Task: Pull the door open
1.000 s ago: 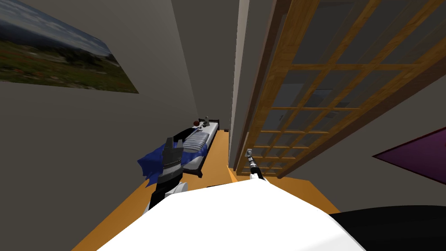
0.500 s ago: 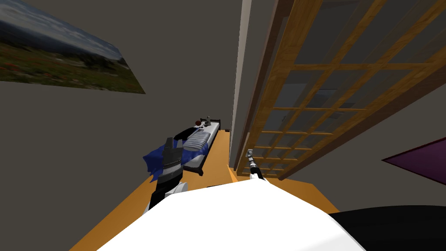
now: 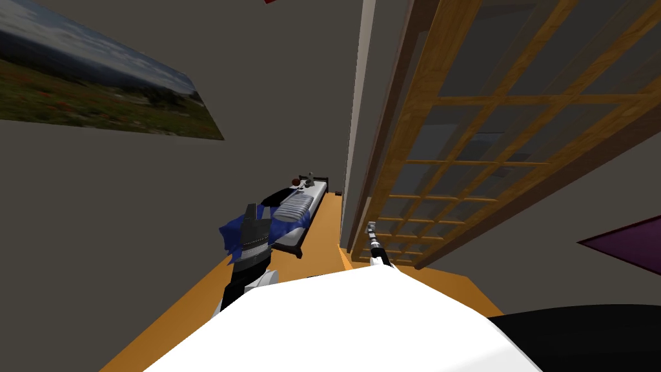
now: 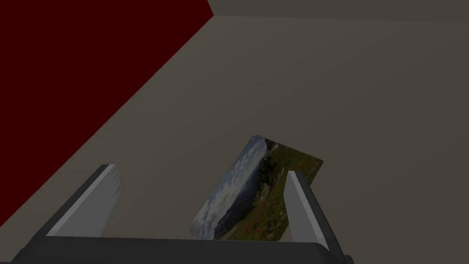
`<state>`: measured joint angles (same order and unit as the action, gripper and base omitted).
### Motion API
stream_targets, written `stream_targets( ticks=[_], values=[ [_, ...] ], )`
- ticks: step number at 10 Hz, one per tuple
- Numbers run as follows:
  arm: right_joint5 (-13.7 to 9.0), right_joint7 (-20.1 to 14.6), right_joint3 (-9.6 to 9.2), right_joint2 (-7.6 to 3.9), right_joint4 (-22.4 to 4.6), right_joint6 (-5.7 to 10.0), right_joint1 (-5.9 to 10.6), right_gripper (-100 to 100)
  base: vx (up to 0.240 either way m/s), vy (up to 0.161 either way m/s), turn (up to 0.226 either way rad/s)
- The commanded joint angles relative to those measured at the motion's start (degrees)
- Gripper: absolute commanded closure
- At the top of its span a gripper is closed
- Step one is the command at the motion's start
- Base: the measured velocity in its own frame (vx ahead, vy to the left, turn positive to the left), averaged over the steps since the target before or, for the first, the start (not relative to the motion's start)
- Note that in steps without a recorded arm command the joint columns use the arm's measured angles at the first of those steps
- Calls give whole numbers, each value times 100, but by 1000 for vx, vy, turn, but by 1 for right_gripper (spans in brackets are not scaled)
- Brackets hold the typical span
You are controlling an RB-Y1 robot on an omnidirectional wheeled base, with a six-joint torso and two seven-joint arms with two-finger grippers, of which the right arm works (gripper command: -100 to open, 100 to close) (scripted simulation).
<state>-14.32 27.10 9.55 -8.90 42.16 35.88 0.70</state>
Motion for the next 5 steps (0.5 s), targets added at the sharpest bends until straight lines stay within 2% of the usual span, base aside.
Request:
stream_targets(
  ticks=[1, 2, 4, 5],
  values=[
    [-69, -190, 94, -129, -118, 27, -24, 100, -27, -10, 28],
    [-112, -399, 60, -144, -127, 60, -24, 100, -28, -1, 86],
    [-112, -426, 60, -144, -127, 60, -24, 100, -20, -10, 12],
    [-155, -663, 27, -160, -136, 93, -24, 100, -27, 6, 85]
  ],
)
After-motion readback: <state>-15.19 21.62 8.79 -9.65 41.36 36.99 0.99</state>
